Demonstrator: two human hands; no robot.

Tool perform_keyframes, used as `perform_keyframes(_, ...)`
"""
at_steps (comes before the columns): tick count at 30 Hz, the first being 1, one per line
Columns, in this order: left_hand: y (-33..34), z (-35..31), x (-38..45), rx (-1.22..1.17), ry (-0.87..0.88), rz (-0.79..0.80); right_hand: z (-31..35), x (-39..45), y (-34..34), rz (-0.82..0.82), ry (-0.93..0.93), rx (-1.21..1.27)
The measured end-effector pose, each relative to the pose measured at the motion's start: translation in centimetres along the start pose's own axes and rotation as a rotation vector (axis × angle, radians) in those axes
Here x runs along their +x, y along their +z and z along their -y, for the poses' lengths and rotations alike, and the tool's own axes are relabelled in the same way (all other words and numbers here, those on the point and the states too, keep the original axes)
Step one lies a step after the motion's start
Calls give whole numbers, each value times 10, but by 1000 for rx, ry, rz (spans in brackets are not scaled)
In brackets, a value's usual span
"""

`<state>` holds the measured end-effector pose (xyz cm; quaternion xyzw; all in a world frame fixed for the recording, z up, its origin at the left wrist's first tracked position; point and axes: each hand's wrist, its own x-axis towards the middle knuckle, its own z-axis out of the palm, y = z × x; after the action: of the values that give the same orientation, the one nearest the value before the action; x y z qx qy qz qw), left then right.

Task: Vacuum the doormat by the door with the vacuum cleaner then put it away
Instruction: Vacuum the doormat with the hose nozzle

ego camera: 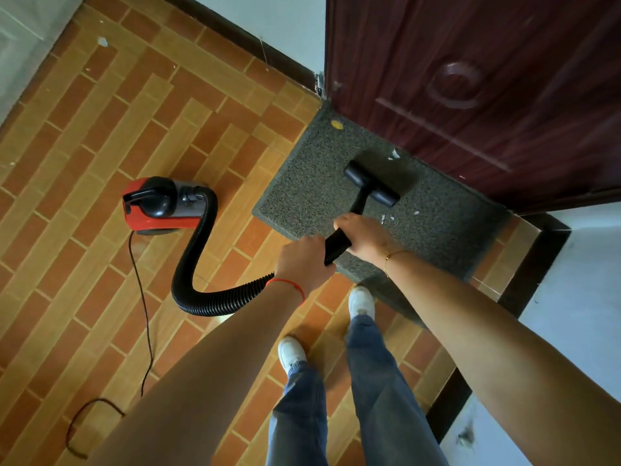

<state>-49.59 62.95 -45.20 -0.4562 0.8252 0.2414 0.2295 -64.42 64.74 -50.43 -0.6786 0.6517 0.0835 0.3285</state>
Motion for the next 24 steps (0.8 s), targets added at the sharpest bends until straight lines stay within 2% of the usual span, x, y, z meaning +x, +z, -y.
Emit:
perform_keyframes(12,-27,-86,95,-102,-24,-37,-118,30,-57,13,6,-25)
perform_keyframes(18,-33,-105,112,-111,-24,-31,-144,32,-70,36,-33,-39)
perform_keyframes(24,-36,-103,110,-119,-20,-17,-141,29,-71,28,-33,-3)
